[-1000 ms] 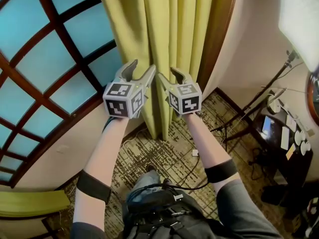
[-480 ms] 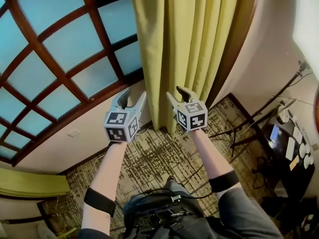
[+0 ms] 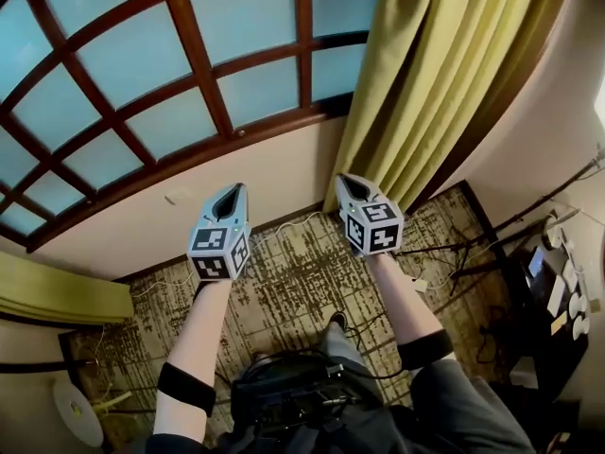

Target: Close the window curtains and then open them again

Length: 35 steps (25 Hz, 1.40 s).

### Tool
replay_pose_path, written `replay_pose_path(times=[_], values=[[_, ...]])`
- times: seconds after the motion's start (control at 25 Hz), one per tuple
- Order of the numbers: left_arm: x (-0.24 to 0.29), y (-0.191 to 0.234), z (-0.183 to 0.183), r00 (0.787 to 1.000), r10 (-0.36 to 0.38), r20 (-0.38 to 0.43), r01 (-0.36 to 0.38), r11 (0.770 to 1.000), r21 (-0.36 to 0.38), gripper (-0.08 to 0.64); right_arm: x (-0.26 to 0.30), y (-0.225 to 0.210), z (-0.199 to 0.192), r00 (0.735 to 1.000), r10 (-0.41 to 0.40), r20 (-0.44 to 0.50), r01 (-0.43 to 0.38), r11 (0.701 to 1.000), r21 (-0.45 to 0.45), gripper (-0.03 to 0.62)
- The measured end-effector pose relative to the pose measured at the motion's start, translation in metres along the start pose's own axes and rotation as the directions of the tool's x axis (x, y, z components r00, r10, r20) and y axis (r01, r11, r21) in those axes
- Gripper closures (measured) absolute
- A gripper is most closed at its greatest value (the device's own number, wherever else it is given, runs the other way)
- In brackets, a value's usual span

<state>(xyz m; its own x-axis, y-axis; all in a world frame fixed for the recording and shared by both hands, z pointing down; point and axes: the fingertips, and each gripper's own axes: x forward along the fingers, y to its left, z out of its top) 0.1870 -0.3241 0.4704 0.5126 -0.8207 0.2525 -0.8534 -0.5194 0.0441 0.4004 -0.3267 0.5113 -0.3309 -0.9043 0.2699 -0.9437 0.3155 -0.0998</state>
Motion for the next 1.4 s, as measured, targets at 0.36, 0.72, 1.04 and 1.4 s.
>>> replay_pose_path(times=[0.36, 0.72, 1.04, 1.4], values=[[-0.157, 0.132, -0.069, 0.994, 0.106, -0.037, -0.109, 0.992, -0.069, 0.560, 0.009, 0.171, -0.042, 0.995, 0.087, -0.052, -0.088, 0.996, -0.008, 0.592], [-0.255, 0.192, -0.102, 0.987, 0.148, -0.065, -0.154, 0.983, -0.104, 0.560, -0.019, 0.273, -0.066, 0.987, 0.106, -0.117, -0.104, 0.994, 0.025, 0.592], [-0.281, 0.194, -0.112, 0.974, 0.211, -0.080, -0.221, 0.965, -0.142, 0.560, -0.022, 0.278, -0.063, 0.980, 0.157, -0.126, -0.158, 0.987, 0.005, 0.592], [-0.272, 0.175, -0.126, 0.966, 0.235, -0.105, -0.250, 0.954, -0.164, 0.560, -0.026, 0.251, -0.076, 0.971, 0.179, -0.162, -0.183, 0.983, -0.011, 0.592]])
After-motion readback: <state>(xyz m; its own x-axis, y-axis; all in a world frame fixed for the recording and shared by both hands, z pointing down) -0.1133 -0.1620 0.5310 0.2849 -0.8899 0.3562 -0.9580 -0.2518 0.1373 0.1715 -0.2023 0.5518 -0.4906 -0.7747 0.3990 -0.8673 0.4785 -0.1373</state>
